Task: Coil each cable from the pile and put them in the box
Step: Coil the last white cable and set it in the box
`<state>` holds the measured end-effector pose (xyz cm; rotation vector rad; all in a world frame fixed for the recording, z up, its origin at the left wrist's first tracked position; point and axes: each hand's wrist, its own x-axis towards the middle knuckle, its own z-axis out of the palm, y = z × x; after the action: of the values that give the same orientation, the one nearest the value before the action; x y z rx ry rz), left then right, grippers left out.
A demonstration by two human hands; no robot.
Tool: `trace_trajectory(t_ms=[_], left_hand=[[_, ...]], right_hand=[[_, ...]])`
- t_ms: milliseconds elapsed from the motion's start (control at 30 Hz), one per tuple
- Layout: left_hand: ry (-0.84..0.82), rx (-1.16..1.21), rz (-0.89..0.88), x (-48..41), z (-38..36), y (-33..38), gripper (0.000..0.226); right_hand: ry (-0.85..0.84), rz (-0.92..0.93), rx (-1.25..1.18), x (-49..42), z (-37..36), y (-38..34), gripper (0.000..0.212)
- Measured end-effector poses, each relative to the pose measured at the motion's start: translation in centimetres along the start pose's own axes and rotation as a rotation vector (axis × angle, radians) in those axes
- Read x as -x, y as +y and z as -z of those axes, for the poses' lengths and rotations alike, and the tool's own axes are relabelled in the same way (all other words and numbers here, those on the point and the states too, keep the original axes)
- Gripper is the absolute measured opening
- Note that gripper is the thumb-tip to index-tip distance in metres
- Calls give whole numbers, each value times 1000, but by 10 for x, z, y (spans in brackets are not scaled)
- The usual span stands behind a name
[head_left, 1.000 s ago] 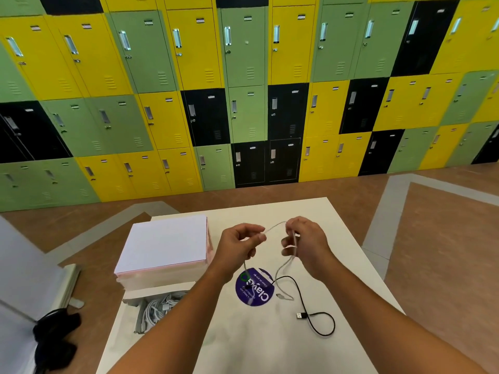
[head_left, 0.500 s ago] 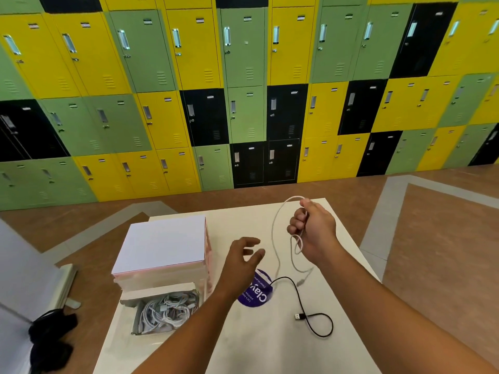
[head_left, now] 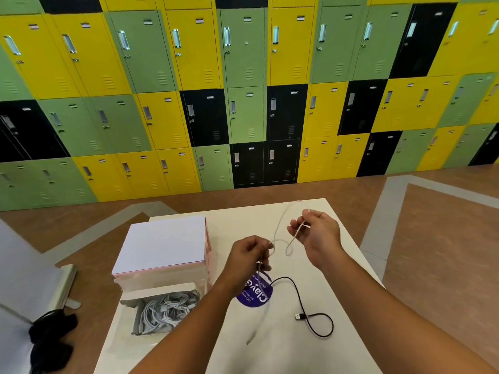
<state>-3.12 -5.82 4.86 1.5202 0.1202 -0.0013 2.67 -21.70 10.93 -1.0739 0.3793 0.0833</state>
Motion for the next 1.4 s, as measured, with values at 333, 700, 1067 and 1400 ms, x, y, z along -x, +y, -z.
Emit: trace_trajectory(t_ms=[333,700,1067,1400], left_hand=[[223,22,18,-7,24,-1,11],[0,11,-61,-10,5,7,10],[-84,-258,43,1,25,-19,38],[-20,130,129,-1,6,1,36]], right_hand=[[239,-24,334,-24,45,15,30],[-438,445,1101,11,11,28,14],[-21,477,723,-6,6,-3,18],[-330,765,1300,2,10,23,45]])
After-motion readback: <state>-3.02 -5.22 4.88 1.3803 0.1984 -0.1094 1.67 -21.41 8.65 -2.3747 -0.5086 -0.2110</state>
